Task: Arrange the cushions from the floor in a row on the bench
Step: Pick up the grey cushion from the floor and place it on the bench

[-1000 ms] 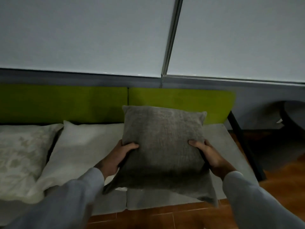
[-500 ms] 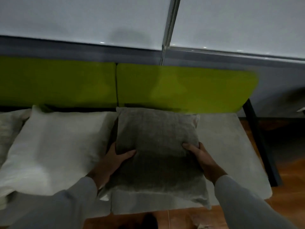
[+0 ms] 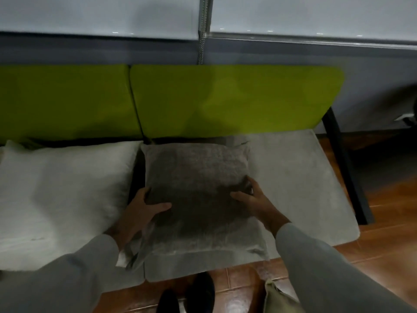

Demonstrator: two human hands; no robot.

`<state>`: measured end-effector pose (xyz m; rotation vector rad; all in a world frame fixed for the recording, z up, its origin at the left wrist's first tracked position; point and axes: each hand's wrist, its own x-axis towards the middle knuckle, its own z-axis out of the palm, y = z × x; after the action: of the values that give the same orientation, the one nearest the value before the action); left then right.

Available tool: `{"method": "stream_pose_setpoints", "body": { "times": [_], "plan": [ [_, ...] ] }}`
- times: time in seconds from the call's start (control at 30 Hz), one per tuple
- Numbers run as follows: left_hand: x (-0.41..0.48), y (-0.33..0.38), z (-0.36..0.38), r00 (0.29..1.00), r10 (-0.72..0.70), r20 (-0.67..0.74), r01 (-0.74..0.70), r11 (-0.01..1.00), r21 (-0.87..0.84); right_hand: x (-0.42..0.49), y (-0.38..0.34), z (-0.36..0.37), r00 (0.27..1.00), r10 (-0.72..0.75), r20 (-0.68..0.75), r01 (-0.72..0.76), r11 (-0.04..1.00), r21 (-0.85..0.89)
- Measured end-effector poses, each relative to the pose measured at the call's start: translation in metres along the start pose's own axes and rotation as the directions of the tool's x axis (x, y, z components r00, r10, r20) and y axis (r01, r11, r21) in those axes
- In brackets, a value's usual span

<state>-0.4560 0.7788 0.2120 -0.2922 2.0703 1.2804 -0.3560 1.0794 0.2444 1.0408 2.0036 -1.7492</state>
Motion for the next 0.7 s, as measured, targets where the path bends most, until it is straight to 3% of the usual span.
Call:
{"method": "stream_pose_setpoints", "body": {
  "times": [0.13, 0.47, 0.7],
  "plan": [
    [-0.01, 0.036, -0.001, 0.988, 0.145, 0.055, -0.15, 0.985, 0.089, -0.026, -0.015, -0.01, 0.996, -0.086, 0.021, 0.087, 0.994, -0.062],
    [-0.083, 0.148, 0.054, 0.874, 0.38, 0.301, -0.468, 0.824, 0.318, -0.132, -0.037, -0.076, 0.984, -0.084, -0.159, 0.043, 0.968, -0.247],
    [-0.154, 0.237, 0.09, 0.77, 0.562, 0.303, -0.637, 0.704, 0.313, -0.211, -0.08, -0.154, 0.926, -0.255, -0.279, 0.156, 0.93, -0.332]
  ]
}}
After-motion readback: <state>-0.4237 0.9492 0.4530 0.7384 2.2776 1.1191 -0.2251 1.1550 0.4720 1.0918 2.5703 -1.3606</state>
